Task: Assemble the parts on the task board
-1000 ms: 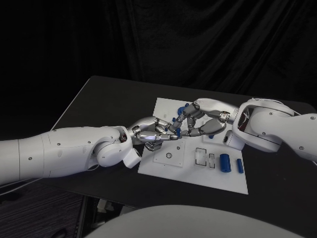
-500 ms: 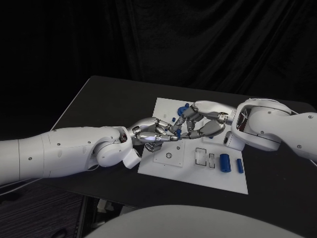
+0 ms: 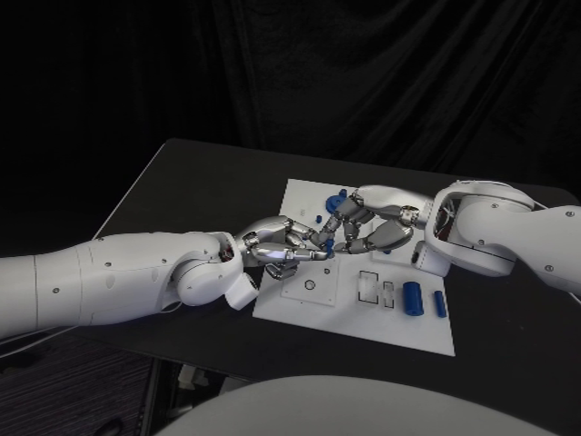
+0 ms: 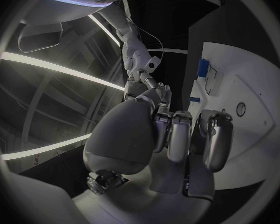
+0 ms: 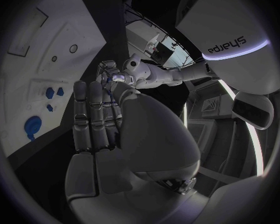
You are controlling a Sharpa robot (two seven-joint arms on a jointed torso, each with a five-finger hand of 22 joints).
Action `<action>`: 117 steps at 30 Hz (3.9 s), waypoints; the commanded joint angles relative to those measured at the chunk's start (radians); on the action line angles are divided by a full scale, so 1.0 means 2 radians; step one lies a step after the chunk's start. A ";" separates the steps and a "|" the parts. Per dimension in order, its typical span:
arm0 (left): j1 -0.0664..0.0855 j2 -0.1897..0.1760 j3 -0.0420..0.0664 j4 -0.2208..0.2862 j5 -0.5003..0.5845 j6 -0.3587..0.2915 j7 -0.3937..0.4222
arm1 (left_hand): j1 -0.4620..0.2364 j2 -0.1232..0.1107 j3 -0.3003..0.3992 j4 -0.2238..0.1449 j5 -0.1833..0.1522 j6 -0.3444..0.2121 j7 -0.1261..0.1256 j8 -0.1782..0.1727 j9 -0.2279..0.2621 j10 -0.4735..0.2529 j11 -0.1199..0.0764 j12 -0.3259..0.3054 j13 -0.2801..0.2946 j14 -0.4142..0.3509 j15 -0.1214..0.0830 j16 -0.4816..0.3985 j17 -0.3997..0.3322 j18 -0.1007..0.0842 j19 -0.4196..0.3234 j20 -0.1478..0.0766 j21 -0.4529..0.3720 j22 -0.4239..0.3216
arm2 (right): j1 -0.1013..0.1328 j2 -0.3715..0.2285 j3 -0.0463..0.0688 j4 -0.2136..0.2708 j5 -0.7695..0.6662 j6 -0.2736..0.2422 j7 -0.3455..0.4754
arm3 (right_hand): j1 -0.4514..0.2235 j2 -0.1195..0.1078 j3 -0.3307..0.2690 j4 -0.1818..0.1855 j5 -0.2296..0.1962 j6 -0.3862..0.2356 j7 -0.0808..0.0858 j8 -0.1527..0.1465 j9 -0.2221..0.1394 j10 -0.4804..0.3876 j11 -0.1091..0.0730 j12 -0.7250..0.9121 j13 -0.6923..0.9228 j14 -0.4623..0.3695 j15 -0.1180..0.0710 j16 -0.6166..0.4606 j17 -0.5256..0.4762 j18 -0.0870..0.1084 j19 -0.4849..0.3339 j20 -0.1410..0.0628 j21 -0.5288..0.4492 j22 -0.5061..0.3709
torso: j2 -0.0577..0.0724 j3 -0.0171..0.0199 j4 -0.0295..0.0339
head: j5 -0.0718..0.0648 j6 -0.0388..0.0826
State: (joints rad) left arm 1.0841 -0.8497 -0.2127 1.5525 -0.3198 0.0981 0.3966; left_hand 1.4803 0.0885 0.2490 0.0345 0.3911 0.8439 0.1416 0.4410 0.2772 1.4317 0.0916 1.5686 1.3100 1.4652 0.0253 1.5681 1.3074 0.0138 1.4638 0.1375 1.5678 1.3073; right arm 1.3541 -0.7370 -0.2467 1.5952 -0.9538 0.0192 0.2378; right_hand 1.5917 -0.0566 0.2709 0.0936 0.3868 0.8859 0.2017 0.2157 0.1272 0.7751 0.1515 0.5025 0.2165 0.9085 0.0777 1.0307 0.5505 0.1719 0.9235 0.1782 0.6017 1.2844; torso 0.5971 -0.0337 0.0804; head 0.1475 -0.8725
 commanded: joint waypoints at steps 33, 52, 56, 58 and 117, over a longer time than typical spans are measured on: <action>0.001 0.003 0.001 -0.003 0.004 0.011 -0.002 | -0.004 -0.003 0.010 0.003 -0.009 -0.006 -0.003 0.007 0.102 0.070 -0.012 0.001 0.130 0.053 0.000 0.001 0.132 -0.007 0.053 0.000 0.002 0.132 | -0.004 -0.001 0.000 0.001 -0.005 -0.010 -0.018 | -0.012 0.017 -0.012 -0.003 -0.066 0.066 -0.026 0.039 0.030 0.072 -0.027 0.031 -0.009 0.014 -0.020 0.014 -0.022 0.006 0.014 -0.016 -0.011 -0.001 | 0.000 0.0005 0.0000 | 0.001 0.000; 0.000 -0.007 0.001 -0.009 0.004 -0.004 -0.012 | -0.032 -0.030 -0.034 0.057 -0.086 -0.105 0.026 -0.088 0.011 0.070 0.011 0.001 0.130 0.053 0.020 0.001 0.132 0.003 0.020 0.018 -0.025 0.118 | -0.009 -0.011 0.000 0.001 -0.036 -0.029 -0.034 | -0.012 0.016 -0.016 -0.005 -0.067 0.072 -0.029 0.043 0.036 0.082 -0.031 0.029 -0.013 0.019 -0.023 0.013 -0.027 0.006 0.020 -0.019 -0.015 -0.004 | 0.000 0.0001 0.0002 | 0.006 0.000; 0.000 -0.015 0.001 -0.009 0.004 -0.016 -0.006 | -0.033 -0.032 -0.045 0.062 -0.093 -0.106 0.028 -0.091 0.003 0.070 0.013 0.001 0.130 0.053 0.021 0.001 0.132 0.004 0.017 0.020 -0.028 0.117 | -0.016 -0.010 0.000 -0.002 -0.068 -0.039 -0.040 | -0.012 0.015 -0.017 -0.005 -0.067 0.071 -0.029 0.042 0.036 0.083 -0.031 0.027 -0.015 0.021 -0.024 0.013 -0.027 0.006 0.021 -0.020 -0.016 -0.004 | 0.000 -0.0002 0.0003 | 0.008 0.000; 0.000 -0.022 0.001 -0.007 0.004 -0.023 -0.001 | -0.035 -0.033 -0.054 0.067 -0.098 -0.108 0.029 -0.092 -0.002 0.070 0.014 0.001 0.130 0.053 0.022 0.001 0.132 0.004 0.015 0.022 -0.029 0.116 | -0.021 -0.008 0.000 -0.004 -0.087 -0.049 -0.041 | -0.012 0.015 -0.017 -0.006 -0.067 0.071 -0.029 0.042 0.036 0.083 -0.031 0.026 -0.015 0.021 -0.024 0.013 -0.028 0.006 0.022 -0.020 -0.016 -0.004 | 0.000 -0.0003 0.0002 | 0.008 0.000; 0.000 -0.060 0.001 0.003 0.014 -0.058 0.054 | -0.023 -0.007 -0.088 0.091 -0.079 -0.084 0.026 -0.079 -0.031 0.070 0.014 0.001 0.130 0.053 0.022 0.001 0.132 0.007 0.008 0.021 -0.038 0.112 | -0.092 0.054 0.000 -0.033 -0.415 -0.140 -0.159 | -0.027 -0.002 -0.012 -0.001 -0.083 0.082 -0.035 0.019 0.043 0.108 -0.035 -0.010 -0.040 0.062 -0.031 0.025 -0.032 0.005 0.063 -0.028 -0.023 -0.007 | 0.000 -0.0004 0.0037 | 0.005 0.000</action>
State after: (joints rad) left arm 1.0840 -0.9721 -0.2118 1.5575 -0.3007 -0.0347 0.5013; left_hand 1.4346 0.0645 0.0789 0.2178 0.2277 0.6701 0.1840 0.2787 0.2154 1.4646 0.1145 1.5687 1.3107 1.4633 0.0627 1.5681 1.3074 0.0138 1.4656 0.1716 1.4967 1.3076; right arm 1.1733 -0.6305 -0.2478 1.5294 -1.7700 -0.2646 -0.0626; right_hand 1.5488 -0.0596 0.2433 0.0857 0.2230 1.0429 0.1321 0.2573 0.2124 0.9845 0.0803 0.4867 0.1372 1.0240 0.0146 1.0744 0.4874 0.1720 1.0437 0.1233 0.5599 1.2715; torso 0.5976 -0.0349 0.0872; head 0.1590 -0.8725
